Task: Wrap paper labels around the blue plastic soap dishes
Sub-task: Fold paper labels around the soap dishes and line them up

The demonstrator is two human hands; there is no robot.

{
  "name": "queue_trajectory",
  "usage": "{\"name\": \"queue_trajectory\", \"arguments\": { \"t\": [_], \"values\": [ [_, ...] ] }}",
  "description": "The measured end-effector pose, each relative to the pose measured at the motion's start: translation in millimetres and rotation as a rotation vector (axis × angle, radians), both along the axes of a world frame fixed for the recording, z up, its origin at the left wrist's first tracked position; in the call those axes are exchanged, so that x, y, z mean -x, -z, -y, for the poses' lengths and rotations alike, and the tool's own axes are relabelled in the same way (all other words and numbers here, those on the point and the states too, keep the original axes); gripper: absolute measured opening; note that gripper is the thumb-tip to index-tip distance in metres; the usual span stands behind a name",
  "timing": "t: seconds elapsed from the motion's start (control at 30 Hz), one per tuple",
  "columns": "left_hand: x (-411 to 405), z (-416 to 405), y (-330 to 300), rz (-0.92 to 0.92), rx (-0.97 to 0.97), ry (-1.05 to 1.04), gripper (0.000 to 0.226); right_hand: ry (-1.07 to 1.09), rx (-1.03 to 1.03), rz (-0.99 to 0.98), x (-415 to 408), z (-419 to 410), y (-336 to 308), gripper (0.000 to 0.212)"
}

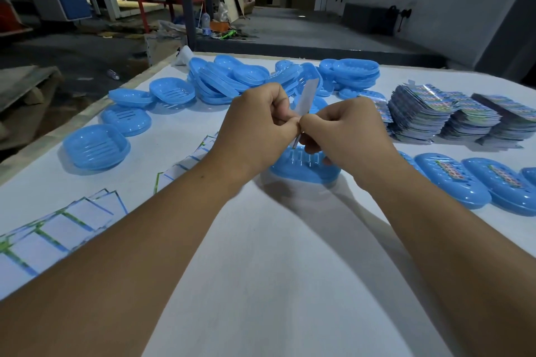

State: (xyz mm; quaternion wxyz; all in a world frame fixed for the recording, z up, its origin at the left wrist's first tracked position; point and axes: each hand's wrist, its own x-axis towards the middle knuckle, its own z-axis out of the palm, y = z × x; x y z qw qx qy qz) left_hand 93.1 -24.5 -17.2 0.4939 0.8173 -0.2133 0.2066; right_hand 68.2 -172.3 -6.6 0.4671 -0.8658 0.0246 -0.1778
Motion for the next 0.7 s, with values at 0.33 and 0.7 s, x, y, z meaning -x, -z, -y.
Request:
{"name": "queue_trajectory", "arguments": {
  "t": [0.33, 0.7],
  "values": [
    [-2.2, 0.7, 5.2, -0.073, 0.163, -0.049, 0.037, -0.081, -0.136, -0.04, -1.5, 3.2, 1.8, 0.021],
    [-7.6, -2.1, 10.2, -0.226, 0.221, -0.099, 0.036, -0.08, -0.156, -0.124, -0.3, 14.7, -0.8, 0.019]
  ]
}}
